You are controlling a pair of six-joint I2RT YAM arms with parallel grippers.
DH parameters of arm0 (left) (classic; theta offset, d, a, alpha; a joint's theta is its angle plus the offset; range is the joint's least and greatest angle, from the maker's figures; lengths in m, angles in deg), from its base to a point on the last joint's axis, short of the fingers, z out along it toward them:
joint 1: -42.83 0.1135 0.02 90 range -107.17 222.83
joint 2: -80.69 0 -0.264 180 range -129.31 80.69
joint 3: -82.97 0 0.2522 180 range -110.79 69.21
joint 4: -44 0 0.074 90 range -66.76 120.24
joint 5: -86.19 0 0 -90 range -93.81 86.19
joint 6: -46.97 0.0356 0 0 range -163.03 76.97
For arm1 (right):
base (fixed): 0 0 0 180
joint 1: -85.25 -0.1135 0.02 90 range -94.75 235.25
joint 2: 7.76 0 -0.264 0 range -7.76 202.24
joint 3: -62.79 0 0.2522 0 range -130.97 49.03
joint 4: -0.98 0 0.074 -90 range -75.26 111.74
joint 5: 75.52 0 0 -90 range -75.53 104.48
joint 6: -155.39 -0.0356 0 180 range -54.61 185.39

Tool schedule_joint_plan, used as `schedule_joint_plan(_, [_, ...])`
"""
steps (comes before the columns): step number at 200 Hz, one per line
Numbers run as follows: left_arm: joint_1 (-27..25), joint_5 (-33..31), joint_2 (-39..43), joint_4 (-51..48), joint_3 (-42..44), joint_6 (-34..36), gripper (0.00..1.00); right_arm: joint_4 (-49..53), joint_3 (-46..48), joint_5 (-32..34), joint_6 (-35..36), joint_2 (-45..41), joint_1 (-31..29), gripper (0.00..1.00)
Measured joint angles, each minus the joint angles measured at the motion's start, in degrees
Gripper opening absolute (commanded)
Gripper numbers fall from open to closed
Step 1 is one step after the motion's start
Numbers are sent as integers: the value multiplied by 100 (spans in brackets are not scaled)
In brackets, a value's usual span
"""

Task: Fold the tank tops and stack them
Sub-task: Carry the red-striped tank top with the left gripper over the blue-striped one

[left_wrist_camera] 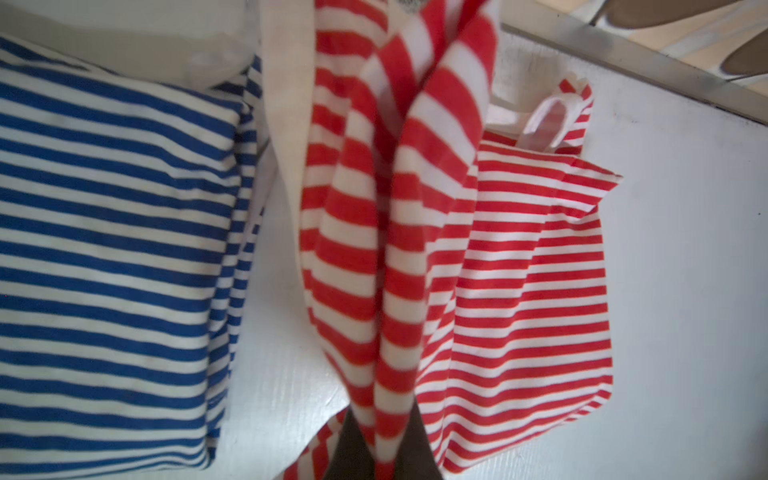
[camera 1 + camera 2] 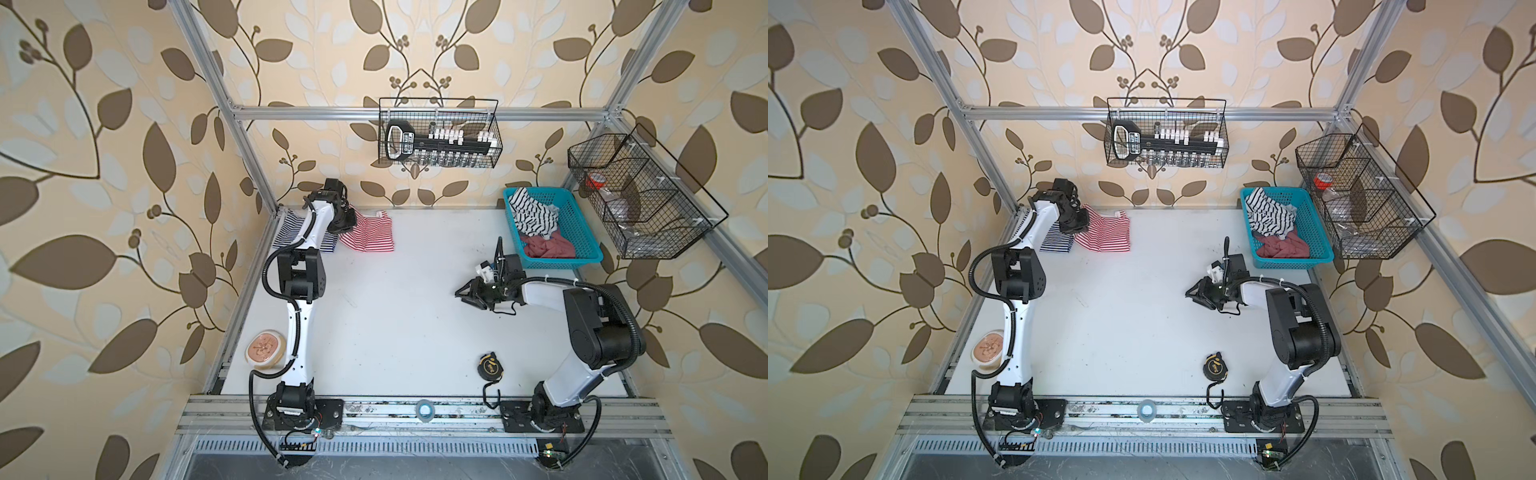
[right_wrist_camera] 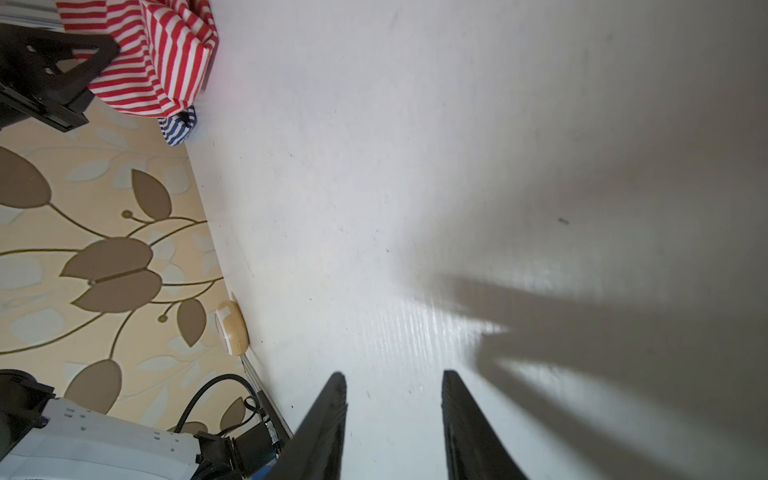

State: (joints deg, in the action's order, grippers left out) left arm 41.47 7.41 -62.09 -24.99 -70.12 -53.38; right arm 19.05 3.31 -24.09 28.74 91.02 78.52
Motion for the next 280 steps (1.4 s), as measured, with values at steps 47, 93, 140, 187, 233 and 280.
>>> schedule_joint_plan(47, [229,76,2,63,-63,577,0,-173,-4,-72,-44,216,-44,38])
schedule_joint_plan(93, [494,157,74,81,-153,901,0,-321,-129,-170,-81,400,-240,38])
schedule_joint_plan(140, [855,299,328,188,-160,1005,0,-433,-275,-247,-111,586,-376,38])
schedule_joint_plan(187, [1005,411,656,227,-170,1054,0,-509,-435,-310,-133,752,-503,37])
schedule_joint_plan(233, [1010,629,791,245,-170,1187,0,-595,-533,-404,-153,887,-581,37])
schedule_joint_plan(280, [1169,656,793,245,-170,1386,0,-614,-675,-485,-153,1023,-656,37])
